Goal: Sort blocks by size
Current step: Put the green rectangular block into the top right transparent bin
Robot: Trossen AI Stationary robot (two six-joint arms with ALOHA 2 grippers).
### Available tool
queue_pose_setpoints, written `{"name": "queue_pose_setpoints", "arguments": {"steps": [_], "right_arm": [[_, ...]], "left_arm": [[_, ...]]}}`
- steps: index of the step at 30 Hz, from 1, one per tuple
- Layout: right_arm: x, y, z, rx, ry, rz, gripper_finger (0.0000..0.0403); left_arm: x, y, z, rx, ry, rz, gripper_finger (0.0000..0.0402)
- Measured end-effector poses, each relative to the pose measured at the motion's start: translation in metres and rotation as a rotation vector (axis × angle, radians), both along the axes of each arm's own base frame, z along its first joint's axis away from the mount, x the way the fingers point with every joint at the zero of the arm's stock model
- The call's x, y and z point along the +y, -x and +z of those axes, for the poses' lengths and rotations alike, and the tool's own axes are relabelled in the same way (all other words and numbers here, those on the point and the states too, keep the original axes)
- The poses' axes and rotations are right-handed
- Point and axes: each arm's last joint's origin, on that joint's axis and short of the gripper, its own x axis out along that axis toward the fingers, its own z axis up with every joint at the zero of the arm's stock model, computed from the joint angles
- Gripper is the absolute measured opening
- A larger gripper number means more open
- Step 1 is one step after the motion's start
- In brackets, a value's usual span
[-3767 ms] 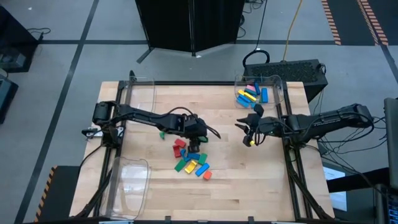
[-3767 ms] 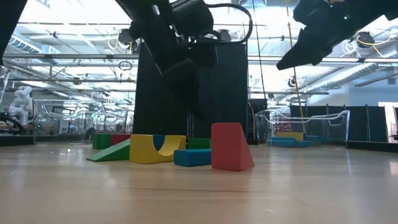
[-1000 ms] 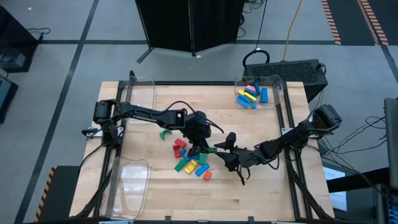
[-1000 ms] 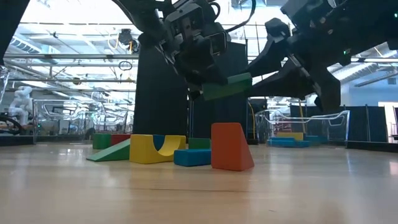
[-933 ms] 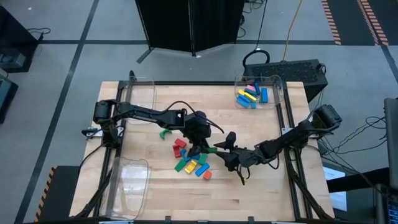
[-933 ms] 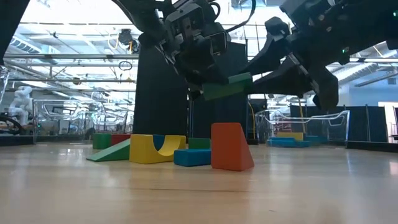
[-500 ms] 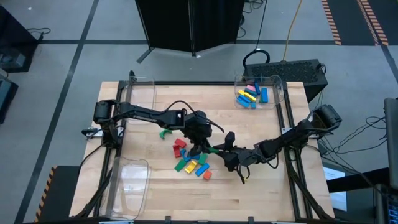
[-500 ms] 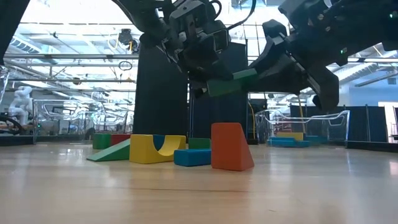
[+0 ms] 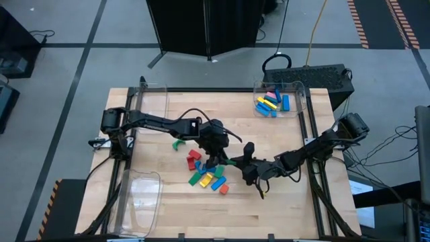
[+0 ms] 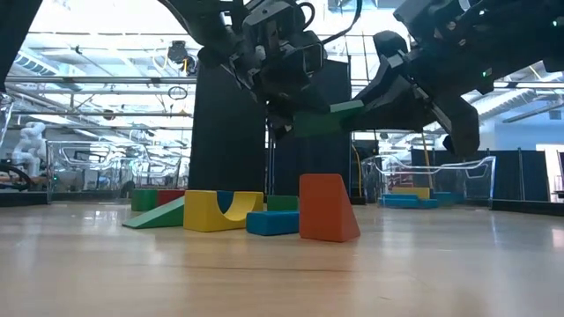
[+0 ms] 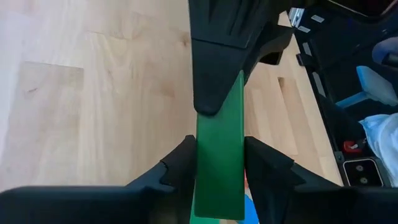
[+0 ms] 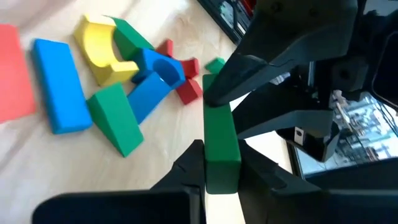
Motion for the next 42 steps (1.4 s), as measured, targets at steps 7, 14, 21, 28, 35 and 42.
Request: {"name": "queue_pose_setpoints", "arguments": {"steps": [7, 14, 21, 28, 35, 42], "right_arm": [[-0.004, 0.003, 0.005, -0.021, -0.061, -0.062, 0.0048], [-0.006, 0.008, 0.019, -0.052, -0.095, -0.074, 0.0049], [-0.018, 0.02, 0.03, -0.029, -0.095, -0.185, 0.0049], [-0.038, 0.042, 0.043, 0.008, -0.121, -0.332, 0.0049], [-0.071, 0.064, 0.058, -0.038, -0.248, -0.553, 0.0049], [-0.109, 0.09, 0.07, -0.081, -0.293, -0.782, 0.0049]], "left_arm": [[0.009, 0.001, 0.003, -0.011, 0.001, 0.015, 0.0138], [0.004, 0.002, 0.004, 0.001, 0.074, -0.04, 0.0167], [0.004, 0.006, 0.005, 0.023, 0.039, -0.03, 0.0235], [0.007, 0.026, 0.042, -0.033, -0.232, 0.075, 0.0239], [-0.005, 0.057, 0.094, -0.141, -0.417, 0.157, 0.0239], [-0.008, 0.092, 0.111, -0.075, -0.518, 0.243, 0.0239]]}}
